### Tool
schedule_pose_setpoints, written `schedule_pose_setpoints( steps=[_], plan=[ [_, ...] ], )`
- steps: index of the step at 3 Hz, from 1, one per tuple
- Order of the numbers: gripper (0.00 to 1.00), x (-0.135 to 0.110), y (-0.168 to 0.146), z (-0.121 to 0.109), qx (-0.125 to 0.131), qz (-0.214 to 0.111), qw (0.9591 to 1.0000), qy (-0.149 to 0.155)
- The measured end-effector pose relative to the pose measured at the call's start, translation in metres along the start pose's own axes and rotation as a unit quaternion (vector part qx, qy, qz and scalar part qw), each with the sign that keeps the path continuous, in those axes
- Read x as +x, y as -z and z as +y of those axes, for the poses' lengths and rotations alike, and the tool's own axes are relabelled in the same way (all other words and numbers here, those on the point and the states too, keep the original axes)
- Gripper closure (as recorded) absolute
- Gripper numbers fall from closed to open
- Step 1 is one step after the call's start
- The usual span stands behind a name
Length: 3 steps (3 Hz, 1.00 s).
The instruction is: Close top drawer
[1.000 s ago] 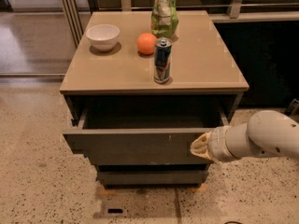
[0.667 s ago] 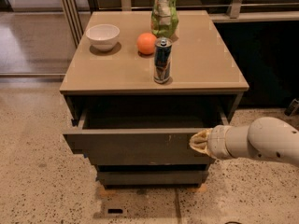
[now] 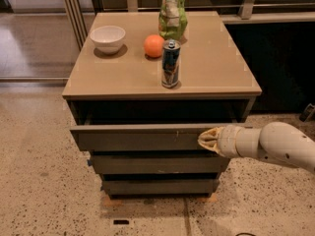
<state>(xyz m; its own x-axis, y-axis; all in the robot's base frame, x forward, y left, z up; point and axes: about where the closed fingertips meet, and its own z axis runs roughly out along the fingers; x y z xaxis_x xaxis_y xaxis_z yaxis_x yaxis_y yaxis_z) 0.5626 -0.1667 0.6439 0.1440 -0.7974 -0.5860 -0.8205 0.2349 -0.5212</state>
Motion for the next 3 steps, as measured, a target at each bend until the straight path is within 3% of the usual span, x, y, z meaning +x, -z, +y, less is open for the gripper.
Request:
schedule_pose_setpoints(
  steps=[1,3],
  plan=[
    [1.00,0.002,-0.011,-0.022,0.015,-0.007,0.9999,0.001],
    [1.00,-0.002,-0.009,-0.041,0.015,0.001,0.9999,0.007]
  ],
)
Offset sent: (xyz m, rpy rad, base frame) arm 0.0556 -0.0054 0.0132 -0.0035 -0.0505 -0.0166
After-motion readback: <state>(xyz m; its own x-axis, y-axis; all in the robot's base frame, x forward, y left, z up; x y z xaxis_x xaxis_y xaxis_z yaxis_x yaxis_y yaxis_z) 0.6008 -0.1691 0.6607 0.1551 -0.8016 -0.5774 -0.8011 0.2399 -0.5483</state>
